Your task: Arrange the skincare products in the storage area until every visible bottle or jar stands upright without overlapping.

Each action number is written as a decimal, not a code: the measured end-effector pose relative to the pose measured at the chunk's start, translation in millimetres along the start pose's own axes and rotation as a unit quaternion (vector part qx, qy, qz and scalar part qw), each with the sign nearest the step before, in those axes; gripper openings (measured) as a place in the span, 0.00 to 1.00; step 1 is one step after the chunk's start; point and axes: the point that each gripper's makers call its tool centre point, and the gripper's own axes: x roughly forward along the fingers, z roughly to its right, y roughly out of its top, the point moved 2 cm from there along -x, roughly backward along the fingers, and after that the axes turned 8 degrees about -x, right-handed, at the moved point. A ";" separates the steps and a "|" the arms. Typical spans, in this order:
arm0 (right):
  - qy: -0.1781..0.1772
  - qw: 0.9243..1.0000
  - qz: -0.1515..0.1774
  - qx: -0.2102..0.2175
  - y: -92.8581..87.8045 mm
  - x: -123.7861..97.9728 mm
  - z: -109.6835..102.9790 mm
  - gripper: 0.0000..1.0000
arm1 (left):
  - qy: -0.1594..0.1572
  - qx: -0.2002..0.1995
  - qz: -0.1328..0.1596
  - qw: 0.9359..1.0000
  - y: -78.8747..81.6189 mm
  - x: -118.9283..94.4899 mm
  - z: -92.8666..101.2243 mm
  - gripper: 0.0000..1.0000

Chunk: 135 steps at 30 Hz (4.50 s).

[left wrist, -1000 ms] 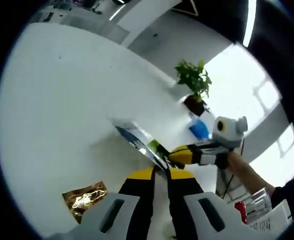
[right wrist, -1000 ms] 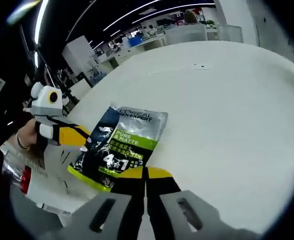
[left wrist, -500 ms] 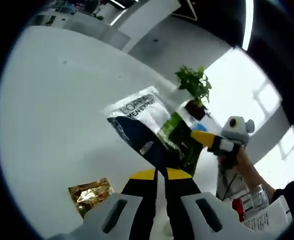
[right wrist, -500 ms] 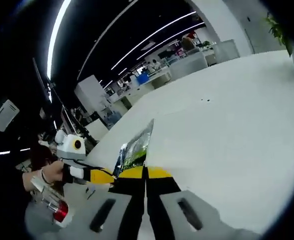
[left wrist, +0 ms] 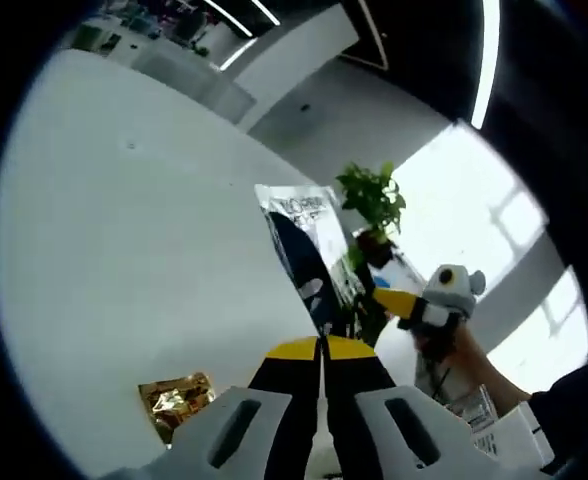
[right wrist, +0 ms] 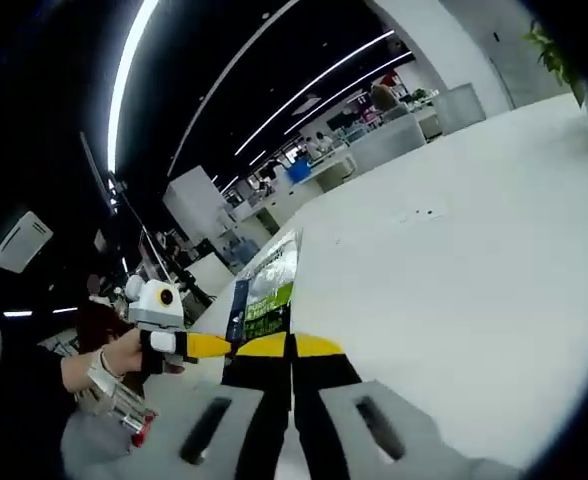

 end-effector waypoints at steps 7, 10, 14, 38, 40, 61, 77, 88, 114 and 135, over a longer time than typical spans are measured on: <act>0.055 0.996 0.070 0.023 21.5 -8.3 -11.8 0.01 | -0.083 0.085 0.029 0.993 18.7 -11.1 32.9 0.00; 0.077 0.992 0.099 0.017 32.1 -13.9 -14.6 0.01 | -0.124 0.128 0.036 0.983 20.3 -15.0 52.3 0.00; 0.107 0.985 0.136 0.023 47.9 -20.2 -21.4 0.01 | -0.102 0.145 0.024 0.984 19.1 -12.6 51.0 0.00; 0.158 0.985 0.054 -0.043 28.4 -13.8 -68.4 0.01 | -0.128 0.139 0.060 0.980 44.4 -24.9 71.1 0.00; 0.155 0.986 0.043 -0.052 26.7 -12.5 -71.1 0.01 | -0.129 0.134 0.052 0.981 43.6 -28.0 74.2 0.00; 0.197 0.973 0.038 -0.118 63.1 -24.2 -128.5 0.07 | -0.132 0.225 0.027 0.965 37.7 -68.7 136.7 0.00; 0.256 0.960 0.029 -0.114 67.4 -40.4 -162.4 0.01 | -0.147 0.244 0.021 0.958 15.5 -92.4 159.1 0.00; 0.340 0.938 0.027 -0.066 63.9 -57.9 -202.9 0.00 | -0.146 0.218 0.034 0.964 7.2 -113.2 161.2 0.06; 0.341 0.939 -0.028 -0.038 19.9 -55.3 -239.6 0.00 | -0.169 0.142 0.111 0.969 26.2 -171.4 173.4 0.00; 0.185 0.975 -0.042 -0.112 -5.3 -35.1 -255.3 0.05 | -0.203 0.060 0.078 0.974 24.6 -205.7 149.9 0.00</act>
